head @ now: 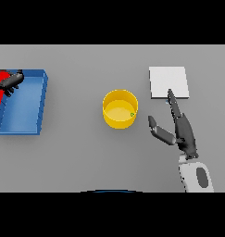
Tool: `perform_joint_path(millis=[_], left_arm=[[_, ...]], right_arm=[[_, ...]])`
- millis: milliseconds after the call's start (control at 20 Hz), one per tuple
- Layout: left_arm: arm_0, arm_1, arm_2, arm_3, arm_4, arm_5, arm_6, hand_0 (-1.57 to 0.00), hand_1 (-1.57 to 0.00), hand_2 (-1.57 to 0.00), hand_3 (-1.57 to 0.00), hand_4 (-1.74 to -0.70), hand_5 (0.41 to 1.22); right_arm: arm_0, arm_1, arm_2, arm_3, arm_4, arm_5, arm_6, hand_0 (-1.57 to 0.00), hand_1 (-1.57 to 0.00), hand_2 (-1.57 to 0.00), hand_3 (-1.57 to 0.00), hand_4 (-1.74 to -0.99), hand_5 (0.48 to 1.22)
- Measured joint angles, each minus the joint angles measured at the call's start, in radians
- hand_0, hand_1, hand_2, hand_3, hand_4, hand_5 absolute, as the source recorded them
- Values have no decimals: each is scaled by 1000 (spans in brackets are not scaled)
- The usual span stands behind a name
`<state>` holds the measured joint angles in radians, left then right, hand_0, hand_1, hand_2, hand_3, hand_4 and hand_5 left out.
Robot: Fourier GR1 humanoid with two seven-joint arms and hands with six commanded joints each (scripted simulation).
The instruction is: Pick up the red beaker and tilt it to pour out 1 green nut into yellow bowl. Pick up the yellow bowl and place it on the metallic measuring scale.
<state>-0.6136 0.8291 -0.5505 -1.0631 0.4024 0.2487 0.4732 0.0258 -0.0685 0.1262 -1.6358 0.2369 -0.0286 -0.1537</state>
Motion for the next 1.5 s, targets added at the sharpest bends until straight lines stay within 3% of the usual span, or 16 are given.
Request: perform_joint_path(millis=[100, 200, 450, 550, 650, 700, 900, 1050, 1150, 1250, 1450, 1500], left_arm=[[32, 30, 3, -51, 33, -47, 1, -641, -565, -536, -452, -823, 667], [20, 52, -20, -43, 8, -85, 29, -410, -361, -343, -289, -762, 651], [14, 24, -49, -23, -42, -49, 11, -134, -118, -112, -94, -715, 647], [6, 25, -48, -13, -57, -28, 16, -85, -75, -71, -60, -705, 653], [1, 20, -38, -4, -62, -7, -11, -54, -48, -45, -38, -711, 663], [15, 21, -30, -11, -60, 8, -45, -43, -38, -36, -30, -711, 674], [10, 24, -26, -17, -66, 23, -62, -17, -15, -14, -12, -713, 683], [16, 16, -20, -39, -50, 28, -74, -8, -7, -7, -6, -720, 667], [13, 10, -15, -23, -40, 16, -78, -5, -4, -4, -3, -719, 665], [14, 4, -16, -11, -44, 14, -93, -3, -2, -2, -2, -715, 669], [21, 9, -19, -42, -36, 14, -86, -1, 0, 0, 0, -714, 682], [29, 18, -13, -49, -29, 15, -84, 0, 0, 0, 0, -716, 682]], right_arm=[[11, 7, -1, 4, -11, 2, -16, 1, 1, 1, 1, -1151, 677], [6, -2, -1, -26, -11, 4, -12, 1, 1, 1, 1, -1145, 685], [6, -10, -3, -7, -8, 10, 2, 1, 1, 1, 1, -1173, 688], [2, -4, 3, -8, -3, 8, 6, 1, 1, 1, 1, -1178, 679], [8, -2, 18, -15, 38, -12, 44, 1, 1, 1, 1, -1163, 677], [17, -13, 35, -24, 69, -12, 34, 1, 1, 1, 1, -1146, 691], [-45, -103, 80, -29, 113, 83, 1, 1, 1, 1, 1, -1172, 728], [-163, -206, 148, 11, 251, 155, 94, 1, 1, 1, 1, -1216, 704], [-248, -254, 221, 44, 349, 201, 84, 1, 1, 1, 1, -1222, 701], [-311, -312, 282, 55, 421, 251, 27, 1, 1, 1, 1, -1232, 702], [-454, -348, 388, 163, 541, 317, -8, 1, 1, 1, 1, -1213, 705], [-476, -359, 407, 171, 551, 338, -39, 1, 1, 1, 1, -1211, 704]])
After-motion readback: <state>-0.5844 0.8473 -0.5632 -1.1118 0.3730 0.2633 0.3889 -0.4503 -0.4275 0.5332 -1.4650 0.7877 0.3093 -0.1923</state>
